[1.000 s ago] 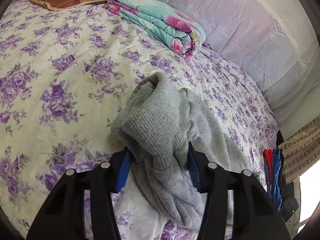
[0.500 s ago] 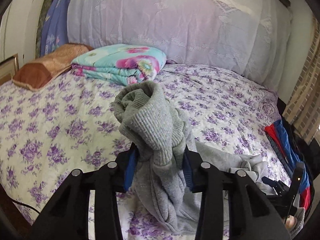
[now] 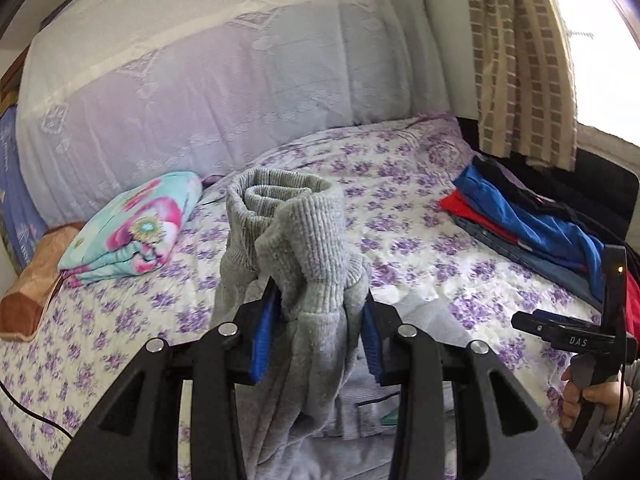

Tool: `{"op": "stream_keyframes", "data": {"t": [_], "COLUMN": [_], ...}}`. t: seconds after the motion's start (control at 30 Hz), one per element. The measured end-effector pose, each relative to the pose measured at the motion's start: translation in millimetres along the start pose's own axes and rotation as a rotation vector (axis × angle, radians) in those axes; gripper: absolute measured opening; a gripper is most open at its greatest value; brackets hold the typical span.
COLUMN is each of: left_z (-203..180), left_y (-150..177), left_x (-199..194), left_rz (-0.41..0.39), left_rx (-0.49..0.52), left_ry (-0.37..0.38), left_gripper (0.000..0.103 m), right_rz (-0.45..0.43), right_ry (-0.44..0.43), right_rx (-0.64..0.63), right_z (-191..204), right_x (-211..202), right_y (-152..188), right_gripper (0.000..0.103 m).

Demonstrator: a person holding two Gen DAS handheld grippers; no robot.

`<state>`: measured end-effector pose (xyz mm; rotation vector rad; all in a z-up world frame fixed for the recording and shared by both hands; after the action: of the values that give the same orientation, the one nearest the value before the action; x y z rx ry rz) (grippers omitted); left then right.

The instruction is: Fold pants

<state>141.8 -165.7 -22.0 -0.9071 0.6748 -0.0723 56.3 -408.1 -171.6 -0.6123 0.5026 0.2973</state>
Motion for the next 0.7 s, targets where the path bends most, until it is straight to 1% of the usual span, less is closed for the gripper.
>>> {"op": "stream_keyframes", "data": {"t": [0.07,0.13,0.17,0.23,0.27,0.3,0.33,0.37,0.4,0.43,0.47,0.53,0.63,0.7], "left_z": [-37.8,-75.2,-93.5,-122.0,-132.5,-139.4,-144.3,-146.4,-145.6,-142.8,-136.8,-118.6,-69.2,-32.7], "left_y": [-3.9,1.4,7.8,21.3,26.1,28.2,28.8,28.5,27.3,25.5,24.3,21.3,23.2,31.9], "left_x": [18.2,42.8,57.2,77.5,81.8,81.0,76.5,69.6,61.7,53.8,46.5,35.1,25.9,25.0], "left_rz": [0.022,0.079,0.121,0.174,0.18,0.168,0.154,0.141,0.12,0.101,0.083,0.061,0.061,0.081], "left_rx": [0.066,0.124,0.149,0.199,0.233,0.252,0.247,0.233,0.224,0.222,0.214,0.163,0.047,-0.022], "left_ry": [0.043,0.096,0.117,0.125,0.11,0.109,0.158,0.212,0.243,0.256,0.261,0.245,0.18,0.102], "left_gripper": [0.036,0.036,0.036,0.036,0.04,0.047,0.069,0.082,0.085,0.085,0.085,0.085,0.085,0.085], "right_rz": [-0.028,-0.049,-0.047,-0.036,-0.04,-0.039,-0.037,-0.037,-0.037,-0.036,-0.035,-0.038,-0.044,-0.051], "right_ry": [0.008,0.01,0.009,-0.01,-0.016,-0.017,-0.017,-0.017,-0.017,-0.017,-0.019,-0.021,-0.01,0.004], "right_rx": [0.013,0.02,0.035,0.06,0.059,0.053,0.046,0.04,0.036,0.036,0.037,0.038,0.024,0.009], "right_z": [-12.1,-21.5,-25.8,-31.5,-32.2,-32.7,-32.8,-32.8,-32.8,-33.8,-34.1,-34.5,-32.7,-29.7], "right_x": [-7.6,-10.9,-9.6,-6.3,-5.9,-5.3,-4.1,-4.0,-2.7,-4.3,-4.3,-4.1,-3.1,-3.1], "right_y": [-3.9,-7.9,-10.6,-12.9,-13.4,-13.9,-13.9,-13.4,-13.2,-13.3,-13.4,-13.5,-12.6,-11.8], "right_gripper": [0.099,0.099,0.099,0.099,0.099,0.099,0.099,0.099,0.099,0.099,0.099,0.099,0.099,0.099]}}
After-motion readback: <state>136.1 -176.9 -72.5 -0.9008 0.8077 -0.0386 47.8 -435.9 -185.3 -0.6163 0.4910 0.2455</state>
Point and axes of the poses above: each gripper's, at about its wrist camera, not at the fingertips, and x roughly the way its jaws point, z to its left, y to its underside, the point moved 5 cm from there along x, roughly the way its jaws point, and after that the axes turned 15 degrees about x, right-handed, at the moved point
